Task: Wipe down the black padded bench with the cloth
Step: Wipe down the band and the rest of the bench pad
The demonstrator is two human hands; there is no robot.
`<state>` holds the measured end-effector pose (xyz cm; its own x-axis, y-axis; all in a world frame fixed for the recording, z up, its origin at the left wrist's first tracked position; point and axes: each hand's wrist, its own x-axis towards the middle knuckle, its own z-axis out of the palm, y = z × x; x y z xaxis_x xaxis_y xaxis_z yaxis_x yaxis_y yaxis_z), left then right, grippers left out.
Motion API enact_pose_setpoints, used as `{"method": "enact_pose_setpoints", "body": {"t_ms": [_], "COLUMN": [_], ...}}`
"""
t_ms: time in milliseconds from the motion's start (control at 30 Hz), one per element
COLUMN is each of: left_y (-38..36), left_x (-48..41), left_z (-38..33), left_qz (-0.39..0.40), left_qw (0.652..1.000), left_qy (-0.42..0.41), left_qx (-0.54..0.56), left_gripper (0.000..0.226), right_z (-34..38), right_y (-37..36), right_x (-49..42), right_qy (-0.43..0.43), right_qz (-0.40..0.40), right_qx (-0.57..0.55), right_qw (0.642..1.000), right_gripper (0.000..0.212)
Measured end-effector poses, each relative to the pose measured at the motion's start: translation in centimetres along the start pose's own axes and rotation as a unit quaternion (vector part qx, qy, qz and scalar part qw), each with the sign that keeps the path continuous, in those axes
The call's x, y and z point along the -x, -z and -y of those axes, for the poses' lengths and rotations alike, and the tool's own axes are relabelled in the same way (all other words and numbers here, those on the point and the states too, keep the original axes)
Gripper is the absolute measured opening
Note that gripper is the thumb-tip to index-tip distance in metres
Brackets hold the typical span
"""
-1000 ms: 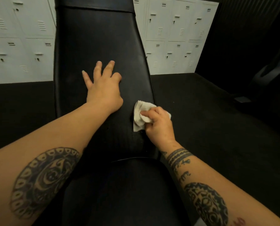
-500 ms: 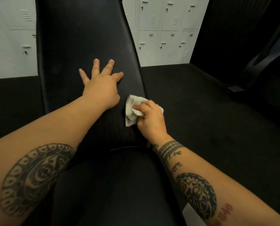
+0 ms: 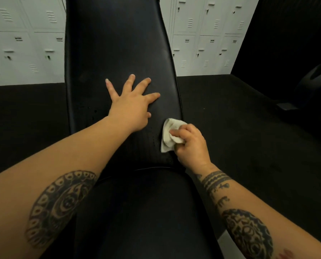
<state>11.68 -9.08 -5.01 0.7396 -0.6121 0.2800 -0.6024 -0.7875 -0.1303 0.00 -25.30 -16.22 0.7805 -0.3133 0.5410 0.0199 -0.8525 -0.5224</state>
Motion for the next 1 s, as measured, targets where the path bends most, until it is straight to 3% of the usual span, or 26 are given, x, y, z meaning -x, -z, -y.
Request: {"method": "enact_pose_setpoints", "body": {"t_ms": [267,400,533,733,833,1000], "left_y": [0.0,-0.2,-0.5,-1.6,-2.0,-2.6], "left_x": [-0.1,-0.2,0.2,0.6,0.2,0.9], "left_z": [0.2,0.2,-0.2,-1.9,-2.0,-2.3], "left_qz": [-0.01,-0.021,-0.035,-0.009,-0.003,0.001], "left_qw": [1.0,1.0,0.999,0.994,0.994,0.994], "left_qy": [-0.001,-0.006,-0.004,-0.11,-0.112,-0.107], "left_qx": [-0.016,-0.019,-0.013,-0.023,-0.016,0.0], "left_gripper": [0.069,0.069,0.068,0.058,0.058,0.066], "right_z": [1.8,0.2,-2.6,-1.2,0.1,-2.2], "right_y": [0.2,-0.8,-0.6,0.7,0.5,0.5], "right_x": [-4.9,-1.2,3.3,0.8,-0.5,4.5], "right_qy": [-0.07,0.045,0.023,0.041,0.025,0.071], "right_qz": [-0.084,-0.036,-0.016,-0.018,-0.014,0.051], "right_qx": [-0.065,0.007,-0.005,-0.022,-0.033,-0.04], "right_qw": [0.992,0.998,1.0,0.999,0.999,0.995], "right_gripper": [0.025,0.035,0.036,0.034,0.038,0.042]}}
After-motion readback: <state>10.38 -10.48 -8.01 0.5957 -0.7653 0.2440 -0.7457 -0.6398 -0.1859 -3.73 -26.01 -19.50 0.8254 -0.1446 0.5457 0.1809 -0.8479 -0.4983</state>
